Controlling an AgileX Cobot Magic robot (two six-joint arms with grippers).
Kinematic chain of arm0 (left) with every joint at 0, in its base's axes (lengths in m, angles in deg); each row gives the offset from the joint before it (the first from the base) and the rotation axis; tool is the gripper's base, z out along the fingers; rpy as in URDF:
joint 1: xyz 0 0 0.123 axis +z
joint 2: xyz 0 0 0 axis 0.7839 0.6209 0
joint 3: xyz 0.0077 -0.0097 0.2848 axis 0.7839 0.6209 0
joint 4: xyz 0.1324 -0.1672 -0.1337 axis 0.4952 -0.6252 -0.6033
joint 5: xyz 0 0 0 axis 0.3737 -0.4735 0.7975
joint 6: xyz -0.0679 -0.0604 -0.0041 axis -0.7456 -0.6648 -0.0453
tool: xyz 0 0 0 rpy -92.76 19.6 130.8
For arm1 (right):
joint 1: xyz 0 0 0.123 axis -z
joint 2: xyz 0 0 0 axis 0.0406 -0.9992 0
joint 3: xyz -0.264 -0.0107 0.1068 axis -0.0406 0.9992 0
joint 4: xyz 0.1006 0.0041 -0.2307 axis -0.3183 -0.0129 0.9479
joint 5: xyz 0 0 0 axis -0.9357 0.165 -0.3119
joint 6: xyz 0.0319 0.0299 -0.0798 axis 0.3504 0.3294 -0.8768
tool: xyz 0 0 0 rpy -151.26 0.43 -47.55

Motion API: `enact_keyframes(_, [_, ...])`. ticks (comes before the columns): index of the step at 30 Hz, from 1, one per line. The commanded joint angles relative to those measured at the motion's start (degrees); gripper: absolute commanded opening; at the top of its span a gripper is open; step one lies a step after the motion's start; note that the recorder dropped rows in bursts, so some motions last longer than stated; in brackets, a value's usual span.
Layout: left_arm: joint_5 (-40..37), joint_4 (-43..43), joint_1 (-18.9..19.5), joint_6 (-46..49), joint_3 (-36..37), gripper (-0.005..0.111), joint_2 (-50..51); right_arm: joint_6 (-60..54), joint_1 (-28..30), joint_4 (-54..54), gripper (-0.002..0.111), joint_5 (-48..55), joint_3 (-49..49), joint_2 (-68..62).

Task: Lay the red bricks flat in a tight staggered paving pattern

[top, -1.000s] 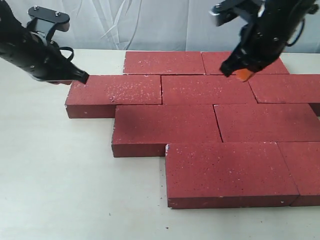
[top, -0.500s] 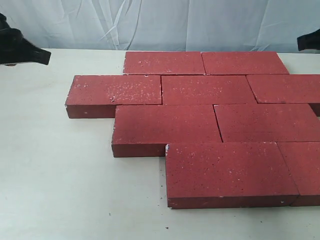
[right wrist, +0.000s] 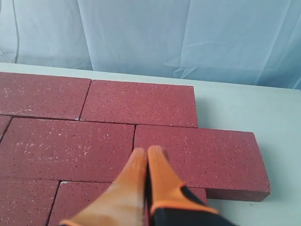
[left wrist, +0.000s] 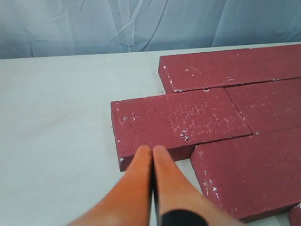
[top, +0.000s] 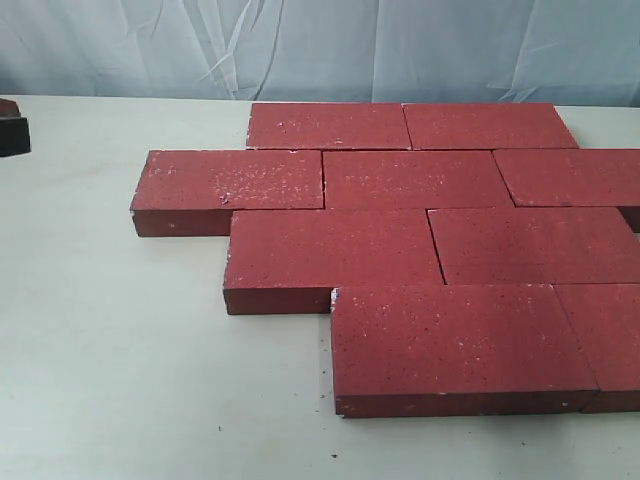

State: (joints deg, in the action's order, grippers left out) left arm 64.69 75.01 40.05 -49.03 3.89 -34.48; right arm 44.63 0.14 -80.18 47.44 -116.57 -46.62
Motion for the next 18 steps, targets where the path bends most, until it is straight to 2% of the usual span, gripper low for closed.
enact_keyframes(1, [0.6,-0.7,0.0,0.1,0.3,0.000,-2.8,0.1,0.4,-0.2,-0.001,-0.6,0.4,0.4])
enact_keyframes(4, [0.6,-0.9,-0.5,0.4,0.3,0.000,-2.9,0.1,0.4,-0.2,-0.001,-0.6,0.4,0.4])
enact_keyframes(6, [0.7,7.7,-0.7,1.6,0.2,0.000,-1.2,0.1,0.4,-0.2,-0.001,-0.9,0.4,0.3])
enact_keyframes(9, [0.6,16.1,-0.7,1.6,0.3,0.000,-0.9,0.1,0.4,-0.2,-0.001,-1.0,0.4,0.3])
enact_keyframes(12, [0.5,17.2,-0.7,1.6,0.5,0.000,-0.9,0.1,0.4,-0.2,-0.001,-1.0,0.4,0.3])
enact_keyframes(18, [0.1,21.1,-0.7,-1.3,2.8,0.000,-8.5,0.1,0.4,-0.2,-0.001,-1.0,0.4,0.3])
